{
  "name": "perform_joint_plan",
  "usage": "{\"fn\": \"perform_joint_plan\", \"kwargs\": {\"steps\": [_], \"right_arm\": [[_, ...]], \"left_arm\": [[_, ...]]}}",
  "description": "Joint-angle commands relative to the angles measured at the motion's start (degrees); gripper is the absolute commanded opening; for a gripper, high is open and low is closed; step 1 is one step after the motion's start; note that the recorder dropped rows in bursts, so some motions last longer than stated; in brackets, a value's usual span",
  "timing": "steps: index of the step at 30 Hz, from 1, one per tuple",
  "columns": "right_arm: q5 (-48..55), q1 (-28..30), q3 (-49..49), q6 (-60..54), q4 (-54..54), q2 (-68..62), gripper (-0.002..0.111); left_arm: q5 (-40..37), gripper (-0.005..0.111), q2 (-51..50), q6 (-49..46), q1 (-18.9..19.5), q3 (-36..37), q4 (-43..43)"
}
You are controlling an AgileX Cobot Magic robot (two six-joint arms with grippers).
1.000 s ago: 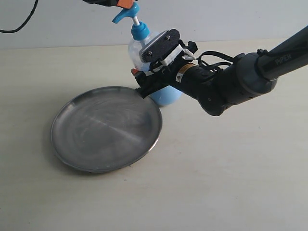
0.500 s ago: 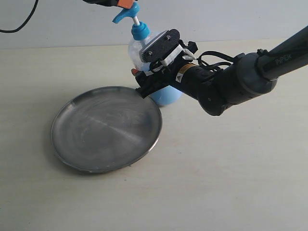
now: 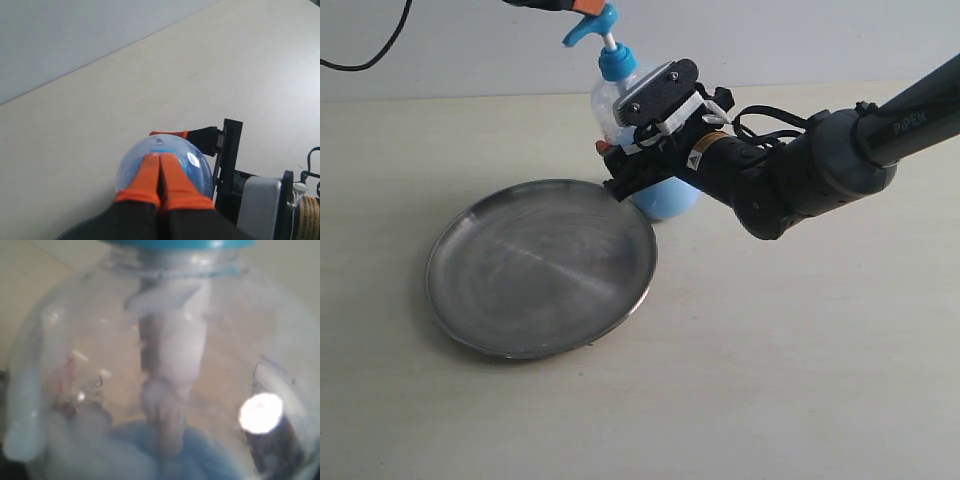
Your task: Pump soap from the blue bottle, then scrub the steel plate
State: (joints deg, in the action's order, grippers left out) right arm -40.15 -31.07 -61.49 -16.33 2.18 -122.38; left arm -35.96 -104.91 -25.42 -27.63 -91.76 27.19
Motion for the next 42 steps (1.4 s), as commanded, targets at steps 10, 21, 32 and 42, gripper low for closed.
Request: {"fn": "perform_joint_plan", "kwargs": {"steps": [10,21,32,42], "right_arm": [[-6.76,-0.21,-0.64,-1.05,2.95,1.54,0.0],[-6.68,-0.21,-0.64,-1.05,2.95,1.54,0.0],[-6.69,-0.21,-0.64,-1.05,2.73,1.54,0.0],[-6.69,-0.11,-0.64,-2.06,0.75,1.54,0.0]], "left_arm": [[-5.45,0.0,-3.81,-0.63,-0.48,8.12,-0.77],[-1.28,0.0,-5.03,-2.84,-1.34,14.46,1.79],[0.25,0.0,-4.6,-3.49,-4.27,11.99,0.08],[0.25,0.0,3.74,-3.28,-4.27,3.06,-4.09]]}}
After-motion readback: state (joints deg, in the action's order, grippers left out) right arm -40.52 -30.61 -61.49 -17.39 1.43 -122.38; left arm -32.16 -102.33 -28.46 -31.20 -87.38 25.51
